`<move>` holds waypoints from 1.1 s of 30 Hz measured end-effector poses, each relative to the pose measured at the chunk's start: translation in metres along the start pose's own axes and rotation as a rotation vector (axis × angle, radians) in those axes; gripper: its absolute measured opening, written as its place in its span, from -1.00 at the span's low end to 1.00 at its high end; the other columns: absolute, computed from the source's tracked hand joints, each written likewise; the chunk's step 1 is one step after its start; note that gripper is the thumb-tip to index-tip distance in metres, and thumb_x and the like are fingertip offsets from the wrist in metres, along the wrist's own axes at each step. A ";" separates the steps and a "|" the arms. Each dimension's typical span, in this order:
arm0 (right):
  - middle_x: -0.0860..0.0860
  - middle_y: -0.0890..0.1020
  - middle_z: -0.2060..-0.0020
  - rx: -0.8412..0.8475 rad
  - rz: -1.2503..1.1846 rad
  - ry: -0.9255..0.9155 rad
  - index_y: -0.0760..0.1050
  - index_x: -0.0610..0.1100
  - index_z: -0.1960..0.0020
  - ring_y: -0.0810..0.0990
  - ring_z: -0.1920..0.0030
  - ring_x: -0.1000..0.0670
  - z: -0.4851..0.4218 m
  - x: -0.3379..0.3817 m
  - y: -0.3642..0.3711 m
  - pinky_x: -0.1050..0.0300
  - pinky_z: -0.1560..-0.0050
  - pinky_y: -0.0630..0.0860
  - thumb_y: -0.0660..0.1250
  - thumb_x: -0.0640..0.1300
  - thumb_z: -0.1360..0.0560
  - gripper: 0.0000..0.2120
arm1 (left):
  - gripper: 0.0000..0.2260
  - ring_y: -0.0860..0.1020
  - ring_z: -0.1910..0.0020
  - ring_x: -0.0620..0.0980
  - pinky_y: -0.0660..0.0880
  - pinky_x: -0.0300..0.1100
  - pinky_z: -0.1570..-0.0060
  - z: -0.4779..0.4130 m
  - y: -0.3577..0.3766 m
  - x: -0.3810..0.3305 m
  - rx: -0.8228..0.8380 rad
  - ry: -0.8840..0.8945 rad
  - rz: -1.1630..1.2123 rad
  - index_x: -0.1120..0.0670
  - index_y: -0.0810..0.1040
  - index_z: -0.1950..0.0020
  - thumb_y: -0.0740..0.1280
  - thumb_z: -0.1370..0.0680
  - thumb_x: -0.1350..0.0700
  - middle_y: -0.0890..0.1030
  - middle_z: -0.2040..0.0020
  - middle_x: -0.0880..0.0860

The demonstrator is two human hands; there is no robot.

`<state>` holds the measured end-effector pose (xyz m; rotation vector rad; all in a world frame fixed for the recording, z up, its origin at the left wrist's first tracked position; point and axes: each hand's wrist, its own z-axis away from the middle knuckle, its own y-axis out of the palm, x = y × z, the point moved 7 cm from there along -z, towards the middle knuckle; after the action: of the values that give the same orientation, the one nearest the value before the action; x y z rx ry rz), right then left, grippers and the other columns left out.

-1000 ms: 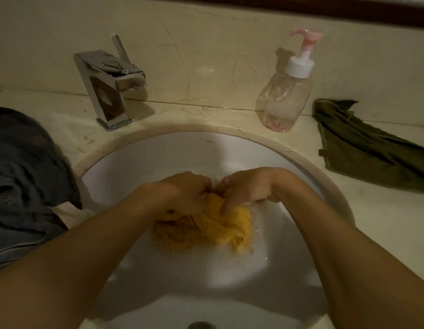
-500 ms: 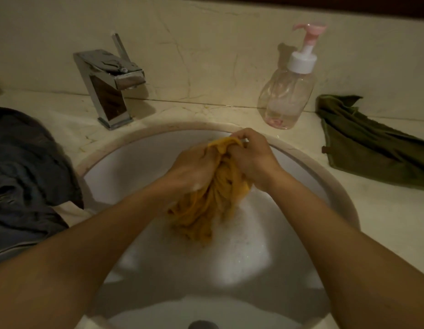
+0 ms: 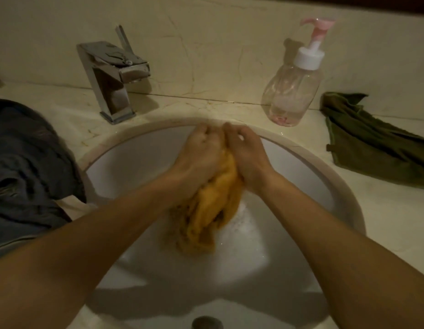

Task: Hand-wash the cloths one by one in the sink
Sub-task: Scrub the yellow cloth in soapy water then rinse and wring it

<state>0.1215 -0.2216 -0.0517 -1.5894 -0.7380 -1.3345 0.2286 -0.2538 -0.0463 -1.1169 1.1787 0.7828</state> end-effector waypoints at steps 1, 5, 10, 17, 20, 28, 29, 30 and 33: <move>-0.02 0.69 -0.07 -0.053 -0.028 0.041 0.58 -0.05 -0.21 0.67 -0.10 -0.07 -0.006 -0.009 -0.007 -0.19 -0.19 0.61 0.22 0.35 -0.52 -0.47 | -0.75 0.56 -0.01 -0.12 0.53 -0.10 -0.06 0.006 0.010 -0.005 0.047 0.028 -0.018 -0.01 0.48 -0.24 0.11 -0.71 -0.07 0.59 -0.04 -0.03; -0.11 0.73 0.07 -0.027 -0.062 0.060 0.65 -0.08 -0.05 0.72 0.02 -0.14 0.005 -0.006 0.001 -0.24 -0.12 0.65 0.22 0.24 -0.63 -0.57 | -0.75 0.57 0.01 -0.12 0.49 -0.22 0.10 0.004 0.006 -0.001 0.030 0.063 -0.091 -0.02 0.50 -0.25 0.14 -0.70 -0.09 0.59 -0.02 -0.07; 0.04 0.69 -0.01 -0.020 -0.123 0.012 0.59 0.04 -0.15 0.66 -0.05 -0.03 0.019 0.001 0.024 -0.12 -0.16 0.62 0.28 0.22 -0.59 -0.69 | -0.81 0.54 -0.14 -0.08 0.51 -0.13 -0.12 -0.005 -0.022 0.007 -0.086 -0.002 -0.019 -0.07 0.49 -0.26 0.16 -0.70 -0.03 0.56 -0.12 -0.15; -0.15 0.75 0.07 -0.065 -0.323 0.180 0.70 -0.14 -0.04 0.73 -0.01 -0.17 0.004 -0.016 0.000 -0.26 -0.14 0.65 0.38 -0.02 -0.54 -0.77 | -0.64 0.42 -0.41 -0.05 0.34 -0.09 -0.44 0.004 0.011 -0.001 0.032 0.079 -0.066 -0.14 0.39 -0.50 0.18 -0.69 -0.08 0.46 -0.46 -0.05; 0.00 0.71 -0.11 -0.007 -0.249 -0.058 0.66 -0.06 -0.20 0.66 -0.15 0.02 0.020 0.012 0.017 0.02 -0.23 0.63 0.37 -0.03 -0.61 -0.77 | -0.68 0.55 -0.25 -0.06 0.53 0.04 -0.26 -0.012 -0.013 0.015 -0.038 0.056 -0.101 -0.17 0.49 -0.37 0.27 -0.62 -0.14 0.57 -0.29 -0.09; -0.16 0.74 0.06 -0.040 -0.287 0.215 0.63 -0.12 -0.17 0.75 0.00 -0.17 -0.002 -0.022 -0.004 -0.29 -0.13 0.65 0.32 -0.03 -0.61 -0.77 | -0.64 0.43 -0.39 -0.07 0.34 -0.09 -0.44 0.011 0.022 -0.002 0.052 0.106 -0.100 -0.07 0.37 -0.52 0.07 -0.73 -0.03 0.48 -0.42 -0.02; -0.17 0.74 0.07 -0.039 -0.302 0.220 0.64 -0.13 -0.14 0.75 0.01 -0.18 -0.002 -0.024 -0.003 -0.30 -0.12 0.65 0.32 -0.04 -0.62 -0.78 | -0.66 0.47 -0.34 -0.08 0.38 -0.11 -0.39 0.011 0.023 0.000 0.050 0.099 -0.102 -0.07 0.42 -0.47 0.07 -0.73 -0.02 0.52 -0.37 -0.03; -0.16 0.74 0.07 -0.018 -0.310 0.194 0.65 -0.13 -0.13 0.74 0.00 -0.17 0.000 -0.020 0.002 -0.27 -0.13 0.65 0.31 -0.04 -0.64 -0.78 | -0.70 0.52 -0.27 -0.08 0.43 -0.12 -0.31 0.008 0.017 0.003 0.033 0.067 -0.088 -0.07 0.47 -0.39 0.07 -0.73 -0.02 0.57 -0.29 -0.04; -0.04 0.70 -0.13 0.050 -0.266 0.047 0.61 -0.03 -0.29 0.67 -0.16 -0.05 0.015 0.000 0.022 -0.07 -0.24 0.61 0.28 0.02 -0.65 -0.72 | -0.77 0.60 -0.04 -0.07 0.55 -0.14 -0.03 -0.005 -0.011 0.012 -0.023 -0.023 -0.002 -0.01 0.58 -0.18 0.14 -0.71 0.02 0.62 0.00 -0.08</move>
<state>0.1474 -0.2169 -0.0571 -1.4525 -0.9725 -1.5256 0.2399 -0.2624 -0.0550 -1.1251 1.1515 0.8074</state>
